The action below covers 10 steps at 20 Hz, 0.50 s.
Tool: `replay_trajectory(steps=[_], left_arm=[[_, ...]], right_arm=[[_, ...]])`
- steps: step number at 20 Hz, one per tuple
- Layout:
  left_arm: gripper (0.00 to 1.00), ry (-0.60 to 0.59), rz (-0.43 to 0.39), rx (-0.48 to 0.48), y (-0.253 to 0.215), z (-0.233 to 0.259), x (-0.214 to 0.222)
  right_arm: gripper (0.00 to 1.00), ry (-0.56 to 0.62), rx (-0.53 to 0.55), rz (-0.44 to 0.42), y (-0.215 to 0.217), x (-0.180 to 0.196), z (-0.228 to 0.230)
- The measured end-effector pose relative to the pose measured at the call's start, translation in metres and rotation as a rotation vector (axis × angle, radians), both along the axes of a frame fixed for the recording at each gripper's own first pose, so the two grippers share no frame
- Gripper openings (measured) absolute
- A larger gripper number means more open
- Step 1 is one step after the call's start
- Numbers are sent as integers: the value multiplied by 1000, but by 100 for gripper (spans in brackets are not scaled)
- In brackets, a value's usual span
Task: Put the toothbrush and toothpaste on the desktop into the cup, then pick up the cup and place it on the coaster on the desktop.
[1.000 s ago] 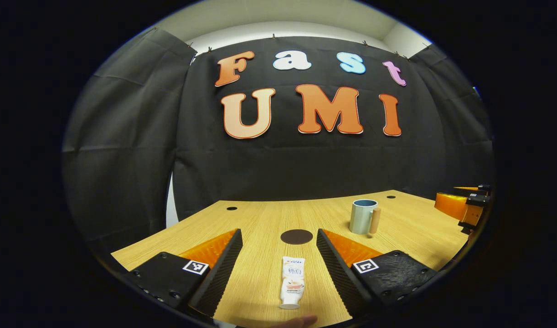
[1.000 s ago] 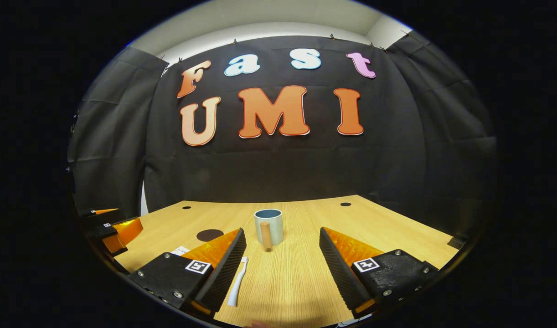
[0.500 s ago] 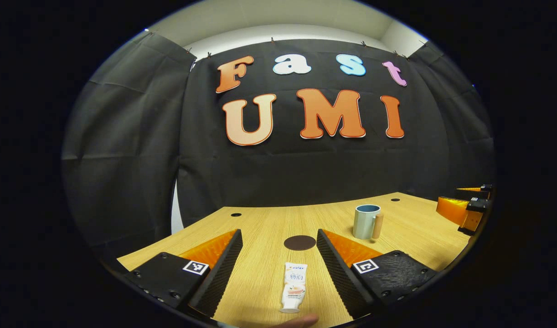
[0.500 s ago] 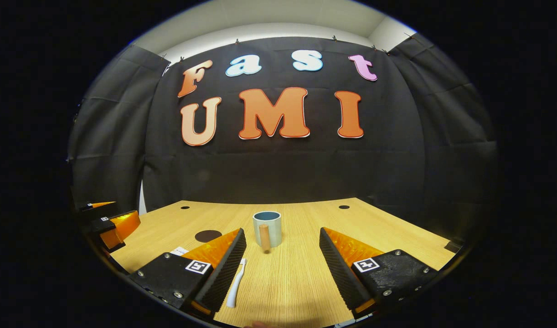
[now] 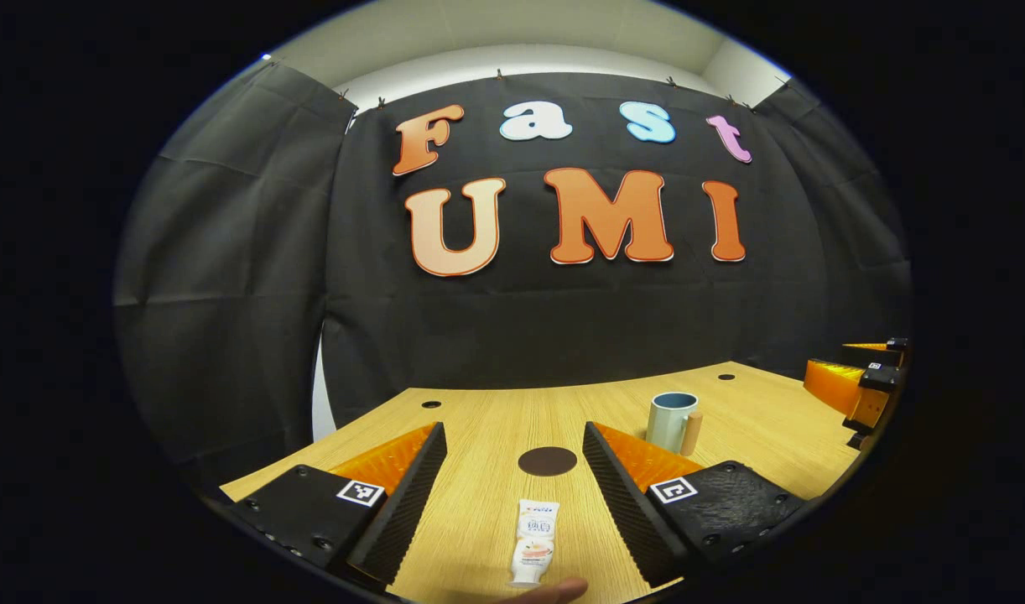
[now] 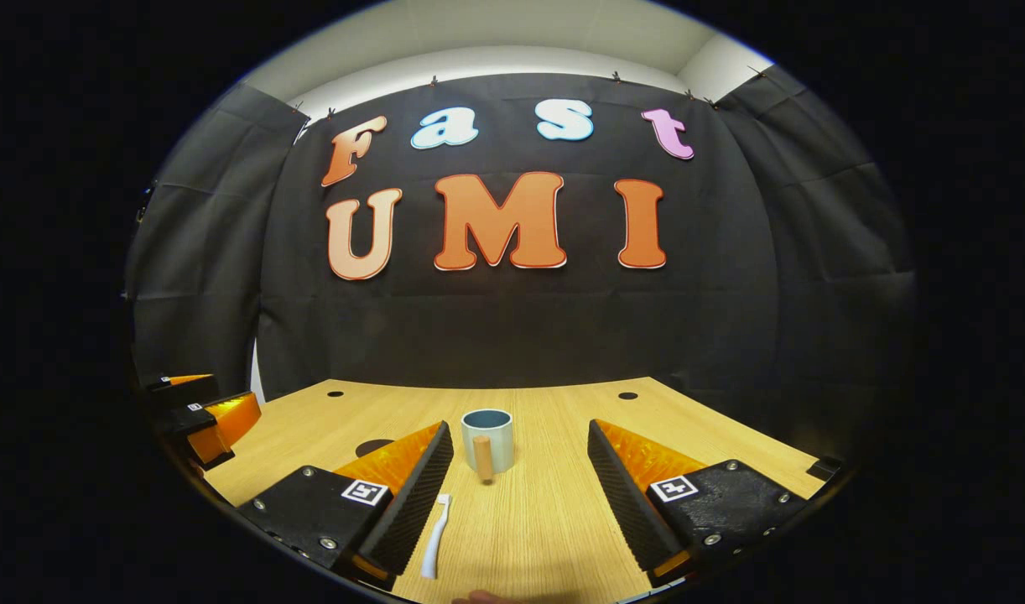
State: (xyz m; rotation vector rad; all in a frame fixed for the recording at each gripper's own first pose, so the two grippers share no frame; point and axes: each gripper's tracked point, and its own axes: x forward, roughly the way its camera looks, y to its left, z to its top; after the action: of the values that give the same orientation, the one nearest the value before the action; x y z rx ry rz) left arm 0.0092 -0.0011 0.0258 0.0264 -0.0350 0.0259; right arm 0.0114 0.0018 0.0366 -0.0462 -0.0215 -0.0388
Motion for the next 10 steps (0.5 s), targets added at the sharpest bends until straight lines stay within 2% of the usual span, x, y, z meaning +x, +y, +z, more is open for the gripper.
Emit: replay_trajectory(steps=[5,10], left_arm=[[99,0,-18,-7,-3,0,-1],[99,-46,9,24,8,10,-2]], right_arm=[[97,127,-73,32,24,19,-42],[97,331,-57,64,49,37,-112]])
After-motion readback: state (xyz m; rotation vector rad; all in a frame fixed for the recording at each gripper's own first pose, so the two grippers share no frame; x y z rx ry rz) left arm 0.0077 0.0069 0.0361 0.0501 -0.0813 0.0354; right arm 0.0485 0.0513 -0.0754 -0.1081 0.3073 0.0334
